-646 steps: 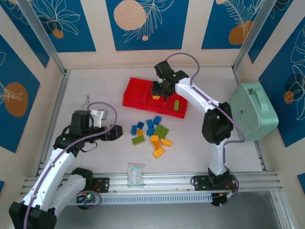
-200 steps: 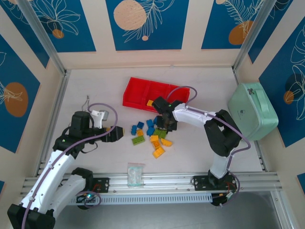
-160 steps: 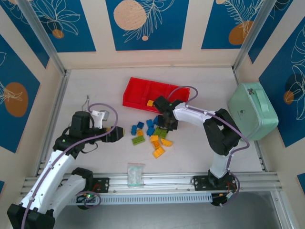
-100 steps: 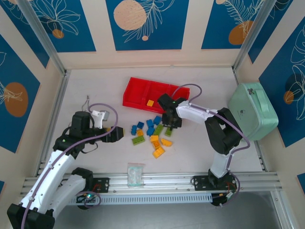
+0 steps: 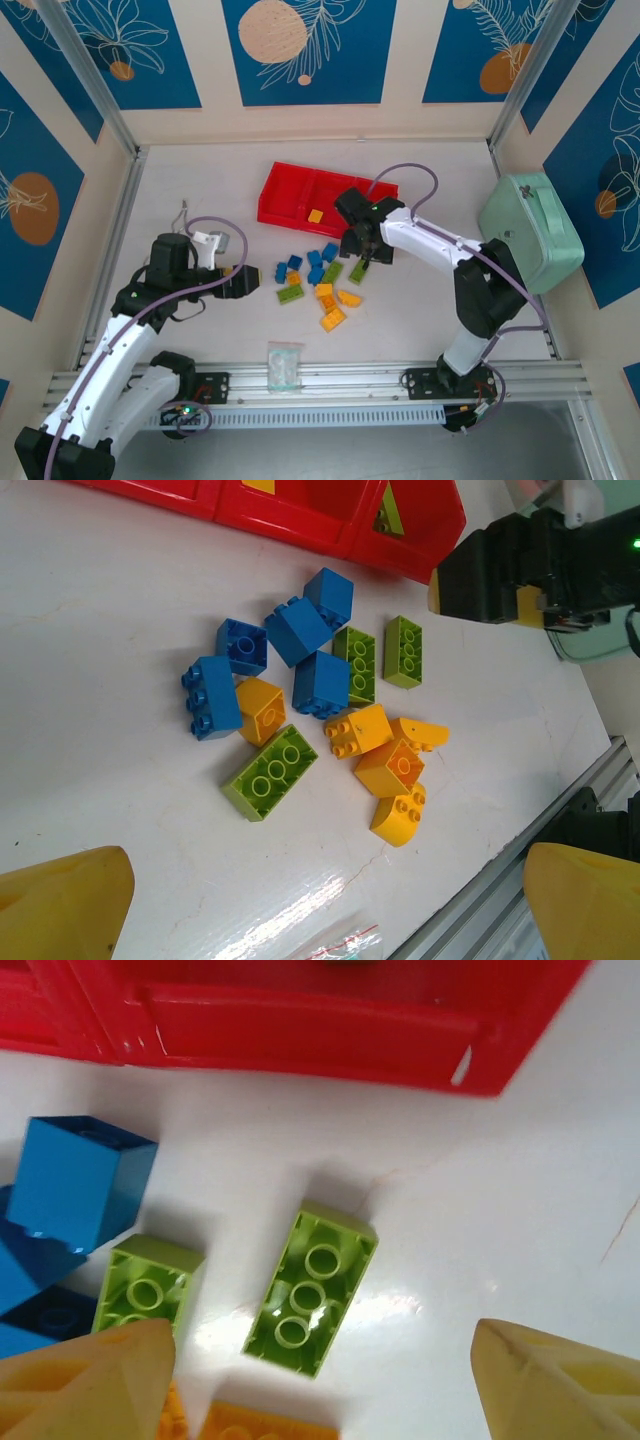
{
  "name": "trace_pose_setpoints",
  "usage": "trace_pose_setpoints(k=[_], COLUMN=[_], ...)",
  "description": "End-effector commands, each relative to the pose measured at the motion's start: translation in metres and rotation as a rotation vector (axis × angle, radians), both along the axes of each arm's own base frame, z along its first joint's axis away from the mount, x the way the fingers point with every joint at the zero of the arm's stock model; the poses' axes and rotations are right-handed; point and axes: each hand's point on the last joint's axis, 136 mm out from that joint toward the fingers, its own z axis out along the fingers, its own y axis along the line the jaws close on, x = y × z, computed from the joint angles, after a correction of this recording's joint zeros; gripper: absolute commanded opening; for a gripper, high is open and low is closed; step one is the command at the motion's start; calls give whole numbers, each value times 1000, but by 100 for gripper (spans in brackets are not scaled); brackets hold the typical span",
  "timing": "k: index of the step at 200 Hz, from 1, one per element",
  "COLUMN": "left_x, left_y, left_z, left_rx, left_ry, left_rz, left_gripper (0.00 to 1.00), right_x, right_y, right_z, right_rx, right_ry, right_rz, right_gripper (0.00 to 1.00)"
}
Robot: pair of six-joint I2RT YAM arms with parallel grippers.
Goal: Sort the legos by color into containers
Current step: Pick up the lego from the center of the table.
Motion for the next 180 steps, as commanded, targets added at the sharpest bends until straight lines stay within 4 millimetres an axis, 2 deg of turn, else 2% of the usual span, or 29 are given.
trace_pose_setpoints(k=[1, 25, 45, 102, 153, 180], left_x=[-2, -3, -3, -4, -4, -4], left_y=[-2, -2, -2, -3, -3, -3], left_z=[-1, 0, 1, 2, 1, 1], left_rx=[7, 6, 5, 6, 6, 6], left_ry=[-12, -17, -19, -23, -23, -21], left_rz=[-18, -20, -21, -23, -25, -25], left_gripper=[99, 99, 99, 99, 99, 99], right_x=[-17, -23, -20, -9, -5, -6], right_y=[-13, -15, -11, 7, 10, 13], right_z=[-6, -26, -38, -53, -69, -79], right_rx=[16, 57, 75, 80, 53, 47], right_ry=[10, 11, 9, 28, 56, 79], right_rz=[-199, -339, -382, -366, -342, -321], right_gripper=[80, 79, 78, 77, 76, 72])
